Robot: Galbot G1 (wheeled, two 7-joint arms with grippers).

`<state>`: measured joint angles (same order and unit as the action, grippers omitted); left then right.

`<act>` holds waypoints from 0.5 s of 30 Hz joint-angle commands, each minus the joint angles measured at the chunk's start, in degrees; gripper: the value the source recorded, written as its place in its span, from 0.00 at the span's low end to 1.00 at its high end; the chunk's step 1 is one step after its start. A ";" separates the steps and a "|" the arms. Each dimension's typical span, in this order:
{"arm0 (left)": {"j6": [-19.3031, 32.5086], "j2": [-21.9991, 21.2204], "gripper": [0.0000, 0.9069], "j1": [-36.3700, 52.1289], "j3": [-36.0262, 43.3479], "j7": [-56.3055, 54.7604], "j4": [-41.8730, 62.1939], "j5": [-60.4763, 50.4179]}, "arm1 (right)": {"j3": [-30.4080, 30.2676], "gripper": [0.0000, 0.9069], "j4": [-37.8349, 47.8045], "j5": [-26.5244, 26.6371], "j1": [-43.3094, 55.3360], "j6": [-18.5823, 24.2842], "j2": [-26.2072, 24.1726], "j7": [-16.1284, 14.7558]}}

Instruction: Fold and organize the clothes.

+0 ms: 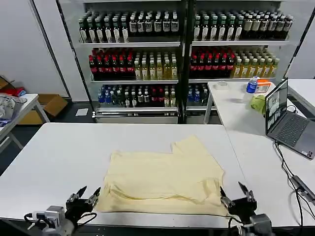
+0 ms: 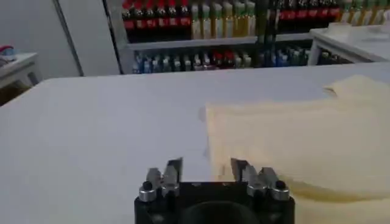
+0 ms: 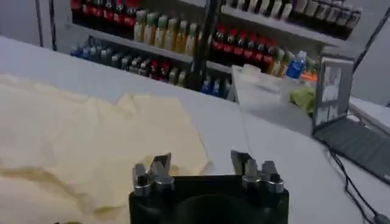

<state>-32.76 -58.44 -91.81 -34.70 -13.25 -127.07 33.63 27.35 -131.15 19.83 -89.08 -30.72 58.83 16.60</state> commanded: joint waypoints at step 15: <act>-0.29 5.50 1.00 30.40 16.24 -1.57 21.54 6.31 | -19.21 1.00 32.59 10.87 42.32 -2.42 5.53 4.84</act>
<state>-32.97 -54.33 -71.81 -24.44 -14.55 -112.97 38.35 13.14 -108.48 28.12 -58.70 -32.59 62.96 20.24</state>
